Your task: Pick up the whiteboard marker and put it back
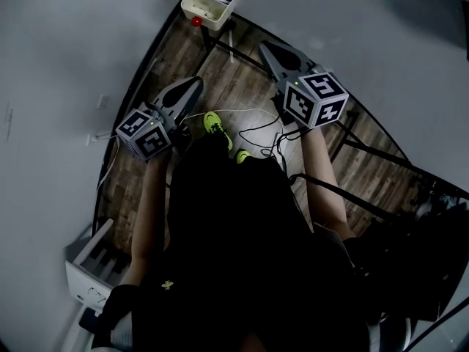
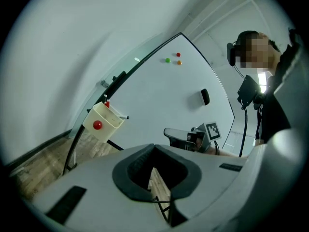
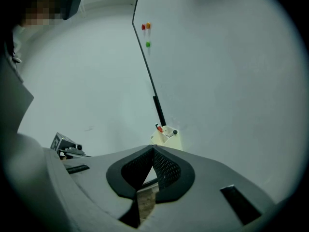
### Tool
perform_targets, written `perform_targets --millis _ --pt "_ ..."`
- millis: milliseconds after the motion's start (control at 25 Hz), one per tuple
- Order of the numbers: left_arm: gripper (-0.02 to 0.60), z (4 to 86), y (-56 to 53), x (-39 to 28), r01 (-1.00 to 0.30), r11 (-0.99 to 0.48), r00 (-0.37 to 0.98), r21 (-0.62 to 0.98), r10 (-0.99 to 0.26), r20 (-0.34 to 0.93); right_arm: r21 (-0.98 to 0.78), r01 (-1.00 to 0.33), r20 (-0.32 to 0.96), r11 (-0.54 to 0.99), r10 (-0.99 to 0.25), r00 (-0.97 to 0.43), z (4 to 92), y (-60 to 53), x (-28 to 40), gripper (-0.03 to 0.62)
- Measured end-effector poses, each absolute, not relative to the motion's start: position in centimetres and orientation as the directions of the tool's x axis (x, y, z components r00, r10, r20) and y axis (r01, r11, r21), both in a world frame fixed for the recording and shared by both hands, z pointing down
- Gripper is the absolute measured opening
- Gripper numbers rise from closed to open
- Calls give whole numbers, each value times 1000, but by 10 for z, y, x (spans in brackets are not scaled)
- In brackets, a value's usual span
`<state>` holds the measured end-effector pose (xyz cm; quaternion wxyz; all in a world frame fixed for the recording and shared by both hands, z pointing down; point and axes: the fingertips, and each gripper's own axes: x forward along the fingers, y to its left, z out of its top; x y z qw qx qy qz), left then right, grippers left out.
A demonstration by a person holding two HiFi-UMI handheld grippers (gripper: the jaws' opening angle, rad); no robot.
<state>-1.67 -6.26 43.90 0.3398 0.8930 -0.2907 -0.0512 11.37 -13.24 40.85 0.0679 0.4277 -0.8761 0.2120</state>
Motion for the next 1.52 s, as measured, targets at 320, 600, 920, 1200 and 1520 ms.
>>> perform_targets --millis 320,600,920,1200,1520 --pt "14 435 -3 28 -495 -605 824 623 -554 117 -352 -758 310 549 -695 -648 417 -64 147 8" --pt "14 427 29 31 -505 -600 807 621 -583 93 -352 -724 275 594 -674 -686 412 -29 138 8" --pt "14 422 76 25 -558 -581 766 593 -636 97 -355 -676 267 646 -623 -735 409 31 130 8" --pt "14 419 113 36 -575 -567 751 590 -651 107 -348 -649 281 676 -585 -761 413 74 136 8" --pt "14 416 123 37 -576 -570 748 586 -657 96 -331 -630 263 703 -572 -777 411 99 130 8"
